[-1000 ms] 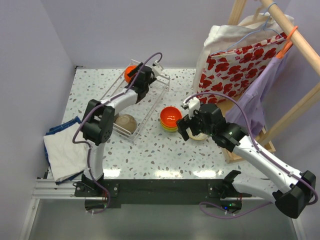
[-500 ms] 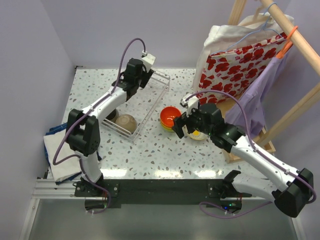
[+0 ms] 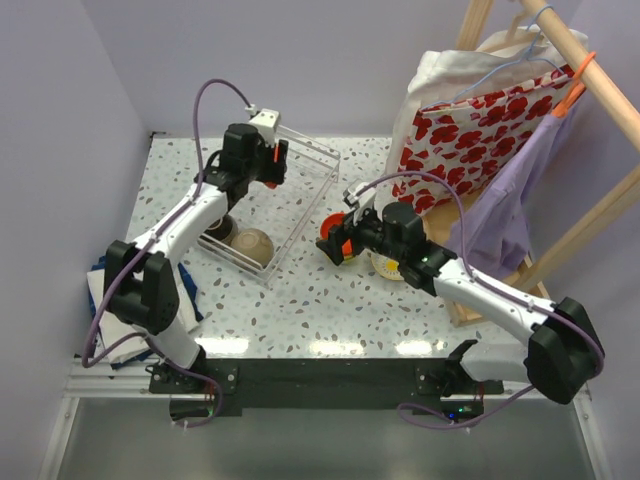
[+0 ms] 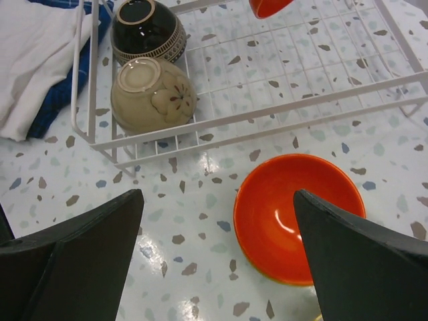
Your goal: Unload the bowls from the dish rack
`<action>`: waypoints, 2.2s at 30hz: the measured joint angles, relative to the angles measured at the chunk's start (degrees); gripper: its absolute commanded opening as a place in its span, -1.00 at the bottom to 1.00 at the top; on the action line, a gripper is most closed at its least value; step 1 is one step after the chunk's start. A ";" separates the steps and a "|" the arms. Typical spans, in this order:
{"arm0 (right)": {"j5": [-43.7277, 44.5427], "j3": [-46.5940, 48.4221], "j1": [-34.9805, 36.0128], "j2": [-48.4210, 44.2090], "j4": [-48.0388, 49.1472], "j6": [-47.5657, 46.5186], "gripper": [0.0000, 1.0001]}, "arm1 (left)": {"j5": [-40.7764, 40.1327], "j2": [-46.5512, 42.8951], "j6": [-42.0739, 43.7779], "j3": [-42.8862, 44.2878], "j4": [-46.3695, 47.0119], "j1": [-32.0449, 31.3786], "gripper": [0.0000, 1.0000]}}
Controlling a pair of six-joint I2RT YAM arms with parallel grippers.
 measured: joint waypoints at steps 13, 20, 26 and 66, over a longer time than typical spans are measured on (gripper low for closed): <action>-7.39 5.86 -0.37 15.93 17.84 2.64 0.96 | 15.08 -12.52 -16.31 -10.99 4.48 5.01 -0.91; -9.09 12.39 -0.50 21.29 21.68 2.27 0.94 | 23.71 -15.78 -25.99 -16.94 12.35 5.01 -0.95; -9.62 16.41 -1.49 24.41 22.36 1.25 0.74 | 28.68 -16.68 -32.41 -19.85 17.62 5.01 -0.96; 7.02 17.38 -2.16 3.41 -38.10 -15.65 -1.00 | 2.91 -28.02 -5.29 -22.01 -0.26 4.92 1.00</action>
